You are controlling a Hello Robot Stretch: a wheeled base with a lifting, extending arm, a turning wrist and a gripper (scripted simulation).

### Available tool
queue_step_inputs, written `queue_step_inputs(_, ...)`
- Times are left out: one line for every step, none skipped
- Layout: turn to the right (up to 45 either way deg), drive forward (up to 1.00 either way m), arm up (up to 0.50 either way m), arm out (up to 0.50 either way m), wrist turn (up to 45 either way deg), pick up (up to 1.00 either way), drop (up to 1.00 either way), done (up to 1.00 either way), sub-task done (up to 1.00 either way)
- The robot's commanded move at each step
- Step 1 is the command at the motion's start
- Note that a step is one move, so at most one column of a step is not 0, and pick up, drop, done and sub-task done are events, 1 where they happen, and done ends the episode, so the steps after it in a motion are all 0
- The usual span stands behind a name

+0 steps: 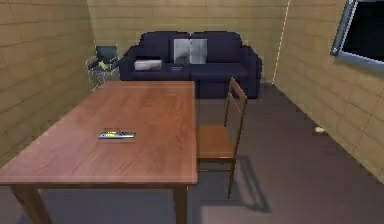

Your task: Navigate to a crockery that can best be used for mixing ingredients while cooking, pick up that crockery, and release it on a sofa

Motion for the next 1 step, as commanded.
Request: queue_step_inputs(45.0,0.0,0.0,0.0,0.0,0.0,0.0,0.0,0.0)
